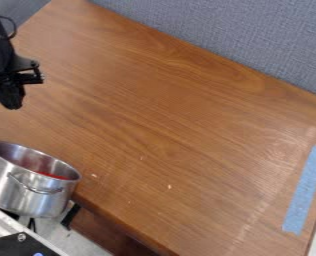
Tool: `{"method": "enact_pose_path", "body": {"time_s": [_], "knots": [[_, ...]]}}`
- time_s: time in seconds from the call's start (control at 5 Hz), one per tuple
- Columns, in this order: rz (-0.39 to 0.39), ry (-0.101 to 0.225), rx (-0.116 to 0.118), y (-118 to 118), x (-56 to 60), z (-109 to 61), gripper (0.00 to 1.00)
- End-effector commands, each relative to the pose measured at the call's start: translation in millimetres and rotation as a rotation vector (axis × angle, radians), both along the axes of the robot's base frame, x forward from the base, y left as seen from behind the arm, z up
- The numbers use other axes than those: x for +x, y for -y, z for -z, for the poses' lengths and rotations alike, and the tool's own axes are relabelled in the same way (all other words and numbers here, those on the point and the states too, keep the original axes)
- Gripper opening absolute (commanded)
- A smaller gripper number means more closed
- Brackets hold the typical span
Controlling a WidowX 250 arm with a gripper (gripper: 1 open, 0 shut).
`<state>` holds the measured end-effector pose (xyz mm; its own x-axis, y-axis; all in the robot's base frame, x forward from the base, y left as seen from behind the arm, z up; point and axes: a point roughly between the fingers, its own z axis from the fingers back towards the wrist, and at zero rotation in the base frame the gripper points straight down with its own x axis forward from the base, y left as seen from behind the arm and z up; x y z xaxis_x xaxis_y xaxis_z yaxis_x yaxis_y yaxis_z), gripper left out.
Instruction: Move the red object from the metal pot to the table
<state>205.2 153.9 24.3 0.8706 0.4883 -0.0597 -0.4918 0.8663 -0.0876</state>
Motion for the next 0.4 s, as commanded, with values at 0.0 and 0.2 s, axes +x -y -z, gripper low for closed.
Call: {"method": "enact_pose_path", "body": {"time_s": [0.0, 0.2], "knots": [[0.196, 0.070, 0.026, 33, 29.2, -30.6, 0.00], [0.445, 0.039, 0.003, 85, 48.3, -40.7, 0.00]]}}
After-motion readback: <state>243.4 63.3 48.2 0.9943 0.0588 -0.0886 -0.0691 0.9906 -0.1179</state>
